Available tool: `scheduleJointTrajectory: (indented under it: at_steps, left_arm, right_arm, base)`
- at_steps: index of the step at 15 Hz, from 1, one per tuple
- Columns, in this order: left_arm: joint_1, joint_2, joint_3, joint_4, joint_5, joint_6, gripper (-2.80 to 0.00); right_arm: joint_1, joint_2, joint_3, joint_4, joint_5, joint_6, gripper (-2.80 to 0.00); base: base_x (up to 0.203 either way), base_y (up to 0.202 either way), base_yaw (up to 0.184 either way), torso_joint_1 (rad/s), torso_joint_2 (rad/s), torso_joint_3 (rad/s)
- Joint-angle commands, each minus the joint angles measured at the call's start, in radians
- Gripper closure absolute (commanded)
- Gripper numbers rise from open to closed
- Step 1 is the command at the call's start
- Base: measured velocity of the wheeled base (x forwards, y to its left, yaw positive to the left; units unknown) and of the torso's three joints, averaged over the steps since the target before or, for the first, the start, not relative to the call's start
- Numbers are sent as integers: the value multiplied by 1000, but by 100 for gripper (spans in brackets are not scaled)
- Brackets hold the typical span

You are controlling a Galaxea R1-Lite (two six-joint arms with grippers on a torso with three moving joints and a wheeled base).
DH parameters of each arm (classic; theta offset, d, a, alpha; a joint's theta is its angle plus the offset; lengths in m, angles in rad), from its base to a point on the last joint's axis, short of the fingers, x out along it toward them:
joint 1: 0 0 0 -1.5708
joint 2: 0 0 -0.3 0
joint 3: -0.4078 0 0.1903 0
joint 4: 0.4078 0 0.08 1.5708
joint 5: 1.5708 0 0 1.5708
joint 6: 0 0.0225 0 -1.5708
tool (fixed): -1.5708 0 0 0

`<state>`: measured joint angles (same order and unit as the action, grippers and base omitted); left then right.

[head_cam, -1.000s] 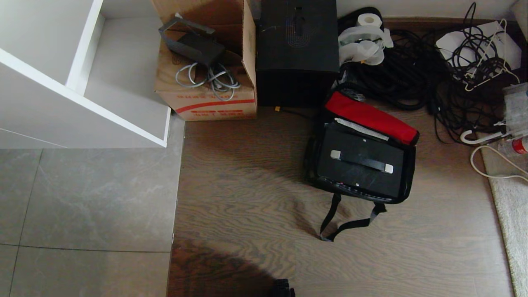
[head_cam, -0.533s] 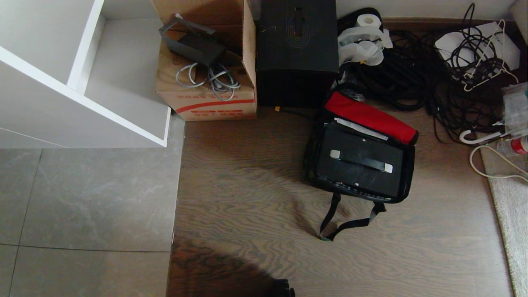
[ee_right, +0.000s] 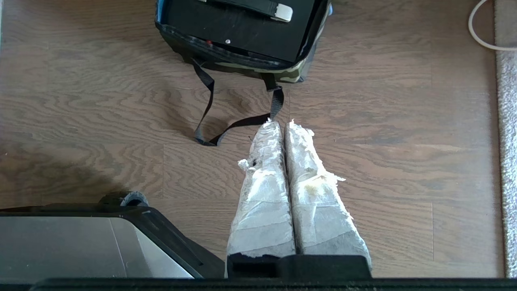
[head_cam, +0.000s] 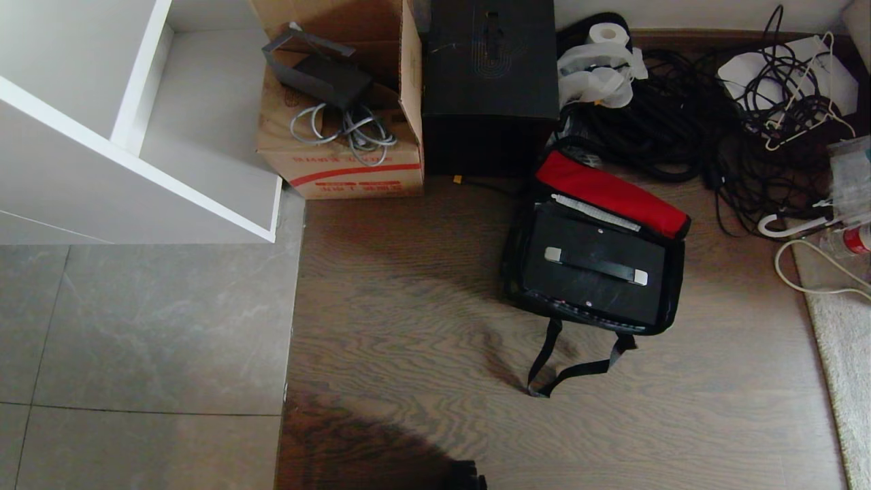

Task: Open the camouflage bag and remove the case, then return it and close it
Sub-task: Grip the handle

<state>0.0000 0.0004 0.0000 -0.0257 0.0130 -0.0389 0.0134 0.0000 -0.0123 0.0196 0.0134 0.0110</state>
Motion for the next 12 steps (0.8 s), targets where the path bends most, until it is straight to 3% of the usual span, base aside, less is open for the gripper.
scheduleJointTrajectory:
  at_steps: [1, 12]
  left_arm:
    - [0, 0, 9, 0, 1, -1, 0]
    - [2, 0, 9, 0, 1, -1, 0]
  right_arm:
    - [0, 2, 0, 0, 0, 0, 0]
    - [0, 2, 0, 0, 0, 0, 0]
  base:
    - [0, 0, 0, 0, 0, 0]
    - [0, 0, 0, 0, 0, 0]
